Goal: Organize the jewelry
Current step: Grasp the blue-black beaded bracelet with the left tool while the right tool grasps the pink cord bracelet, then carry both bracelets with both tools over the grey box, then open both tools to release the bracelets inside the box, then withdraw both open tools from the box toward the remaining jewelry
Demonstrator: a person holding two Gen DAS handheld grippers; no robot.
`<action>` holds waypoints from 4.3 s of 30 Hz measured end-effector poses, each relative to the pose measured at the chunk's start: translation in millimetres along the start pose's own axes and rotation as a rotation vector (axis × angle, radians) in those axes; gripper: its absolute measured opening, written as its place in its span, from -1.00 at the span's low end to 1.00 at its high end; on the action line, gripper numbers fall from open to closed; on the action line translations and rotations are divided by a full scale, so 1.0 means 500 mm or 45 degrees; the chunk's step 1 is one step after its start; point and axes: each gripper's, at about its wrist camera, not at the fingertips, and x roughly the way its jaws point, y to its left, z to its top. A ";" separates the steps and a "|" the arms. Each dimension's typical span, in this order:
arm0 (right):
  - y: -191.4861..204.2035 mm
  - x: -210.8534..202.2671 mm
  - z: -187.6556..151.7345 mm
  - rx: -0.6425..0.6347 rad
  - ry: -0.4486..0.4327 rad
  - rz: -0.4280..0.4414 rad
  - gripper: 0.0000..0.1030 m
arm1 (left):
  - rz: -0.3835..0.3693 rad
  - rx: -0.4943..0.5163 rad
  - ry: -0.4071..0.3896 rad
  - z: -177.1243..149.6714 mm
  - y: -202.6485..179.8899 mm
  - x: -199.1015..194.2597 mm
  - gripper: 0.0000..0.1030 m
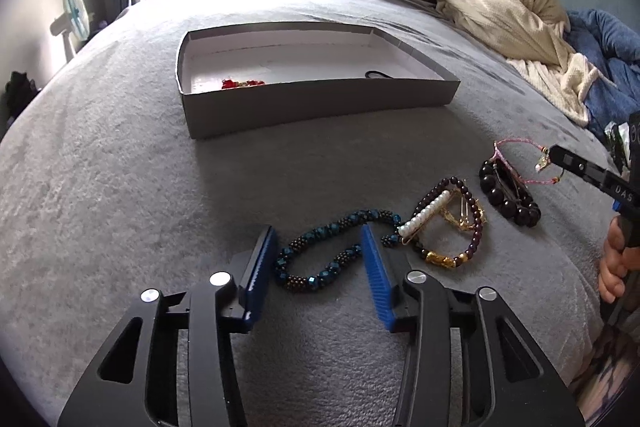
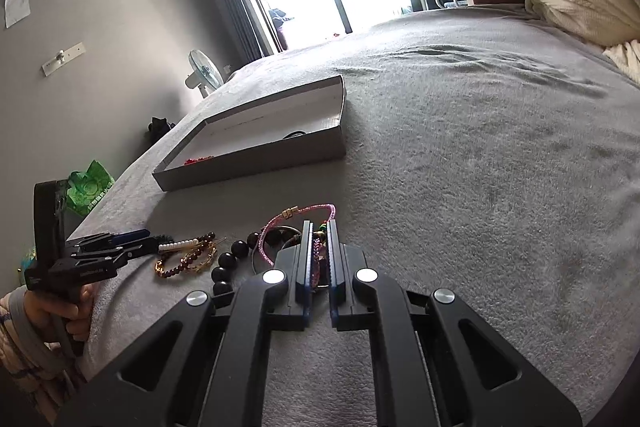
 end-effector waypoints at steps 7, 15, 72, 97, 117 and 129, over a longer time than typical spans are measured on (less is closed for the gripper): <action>0.002 0.007 -0.004 -0.009 0.014 0.001 -0.88 | -0.063 -0.140 -0.029 0.007 0.039 -0.008 -0.15; -0.001 0.009 -0.003 0.002 0.018 0.003 -0.88 | 0.061 0.042 0.080 0.006 -0.009 0.011 -0.37; 0.152 0.204 0.316 -0.260 0.055 0.086 -0.88 | 0.058 0.109 -0.215 0.296 -0.001 -0.046 -0.86; 0.067 0.496 0.359 -0.103 0.345 -0.048 -0.88 | 0.188 0.069 0.059 0.385 0.089 0.204 -0.86; 0.048 0.389 0.346 -0.114 0.186 -0.070 0.08 | 0.368 0.076 -0.065 0.339 0.099 0.118 0.75; 0.054 0.288 0.306 -0.197 0.094 -0.071 0.75 | 0.334 0.011 -0.135 0.282 0.076 0.048 0.86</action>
